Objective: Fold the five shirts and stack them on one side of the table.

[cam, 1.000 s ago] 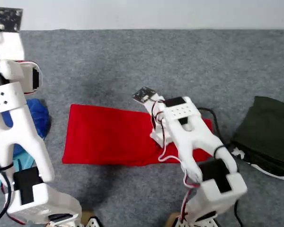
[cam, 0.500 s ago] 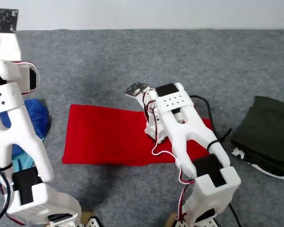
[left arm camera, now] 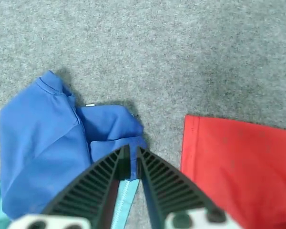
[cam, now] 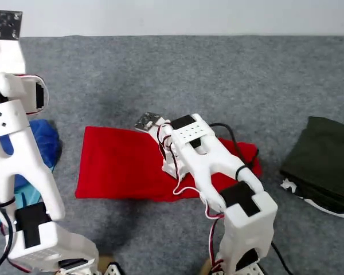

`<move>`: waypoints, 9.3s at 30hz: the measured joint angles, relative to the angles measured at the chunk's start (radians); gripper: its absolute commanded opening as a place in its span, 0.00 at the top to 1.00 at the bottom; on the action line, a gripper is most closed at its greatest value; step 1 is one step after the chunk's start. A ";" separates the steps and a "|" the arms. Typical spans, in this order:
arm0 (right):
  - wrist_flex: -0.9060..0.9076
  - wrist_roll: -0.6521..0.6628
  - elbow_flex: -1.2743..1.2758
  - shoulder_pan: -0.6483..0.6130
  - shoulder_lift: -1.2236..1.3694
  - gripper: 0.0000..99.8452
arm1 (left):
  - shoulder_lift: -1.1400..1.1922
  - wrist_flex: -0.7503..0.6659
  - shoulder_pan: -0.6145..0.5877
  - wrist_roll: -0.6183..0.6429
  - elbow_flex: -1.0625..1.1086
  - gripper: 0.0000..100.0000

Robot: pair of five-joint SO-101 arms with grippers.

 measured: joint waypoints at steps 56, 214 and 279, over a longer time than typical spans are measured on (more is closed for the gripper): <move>0.505 -0.104 -0.184 0.836 -0.606 0.82 | 0.454 -0.052 0.057 -0.229 0.296 0.77; 0.450 -0.761 -0.640 0.048 0.284 0.83 | -0.327 0.002 0.279 -0.034 0.638 1.00; 0.382 -0.603 -0.456 0.138 0.005 0.82 | -0.327 0.002 0.279 -0.068 0.638 1.00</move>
